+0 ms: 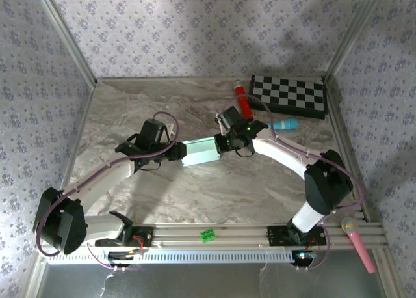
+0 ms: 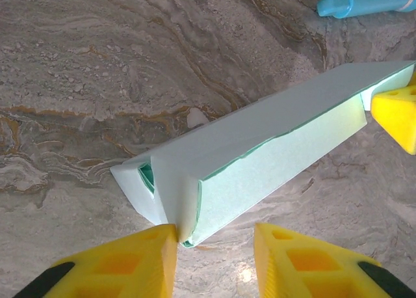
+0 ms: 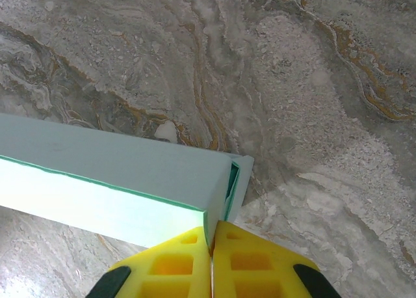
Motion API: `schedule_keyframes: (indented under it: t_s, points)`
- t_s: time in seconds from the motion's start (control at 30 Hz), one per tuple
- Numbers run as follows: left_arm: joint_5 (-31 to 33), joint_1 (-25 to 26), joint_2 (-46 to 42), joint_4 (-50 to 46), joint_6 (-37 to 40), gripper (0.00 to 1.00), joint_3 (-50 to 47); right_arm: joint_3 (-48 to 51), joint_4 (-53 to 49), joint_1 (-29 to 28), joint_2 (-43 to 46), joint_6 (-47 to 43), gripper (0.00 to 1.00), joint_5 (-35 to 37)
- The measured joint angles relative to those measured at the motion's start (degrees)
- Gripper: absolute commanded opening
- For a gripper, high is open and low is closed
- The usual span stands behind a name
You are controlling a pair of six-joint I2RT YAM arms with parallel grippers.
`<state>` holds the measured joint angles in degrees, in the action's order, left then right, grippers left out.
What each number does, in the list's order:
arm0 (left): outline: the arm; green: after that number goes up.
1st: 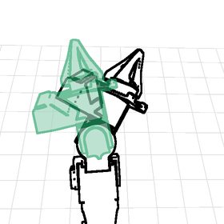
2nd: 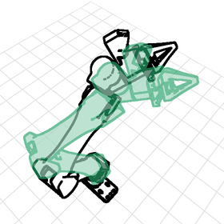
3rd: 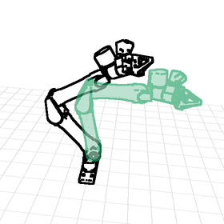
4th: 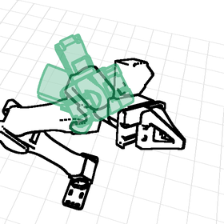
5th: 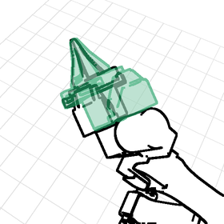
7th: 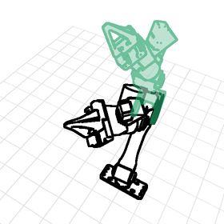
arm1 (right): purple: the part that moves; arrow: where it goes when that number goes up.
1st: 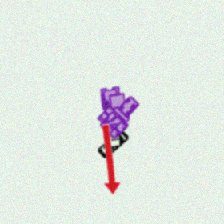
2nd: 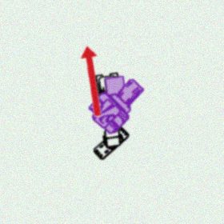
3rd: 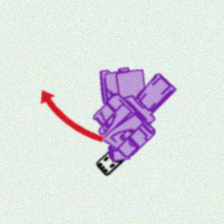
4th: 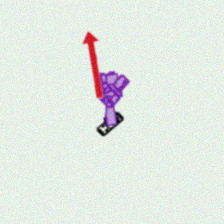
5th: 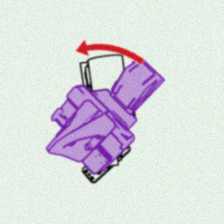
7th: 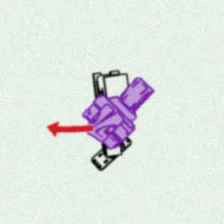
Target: Fold the paper box
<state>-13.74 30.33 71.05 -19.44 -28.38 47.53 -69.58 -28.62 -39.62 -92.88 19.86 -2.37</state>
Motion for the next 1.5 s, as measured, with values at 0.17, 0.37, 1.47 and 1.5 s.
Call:
schedule_keyframes:
  t_s: [0.17,0.37,1.47,1.5]
  points:
    - [0.48,0.0,0.22,-0.42,-0.26,0.24,0.13,-0.11,0.2,0.0,-0.2,0.0,0.07,-0.02]
    - [1.73,-0.02,1.01,-1.33,-0.85,0.12,0.59,-0.28,0.2,0.0,-0.42,0.0,0.06,0.04]
    - [2.82,-0.48,2.25,-1.77,-3.21,0.0,1.62,-1.29,0.81,-0.28,-1.79,-0.02,0.0,0.26]
    - [2.8,-0.5,2.25,-1.75,-3.19,0.0,1.57,-1.29,0.79,-0.28,-1.79,0.0,0.0,0.28]
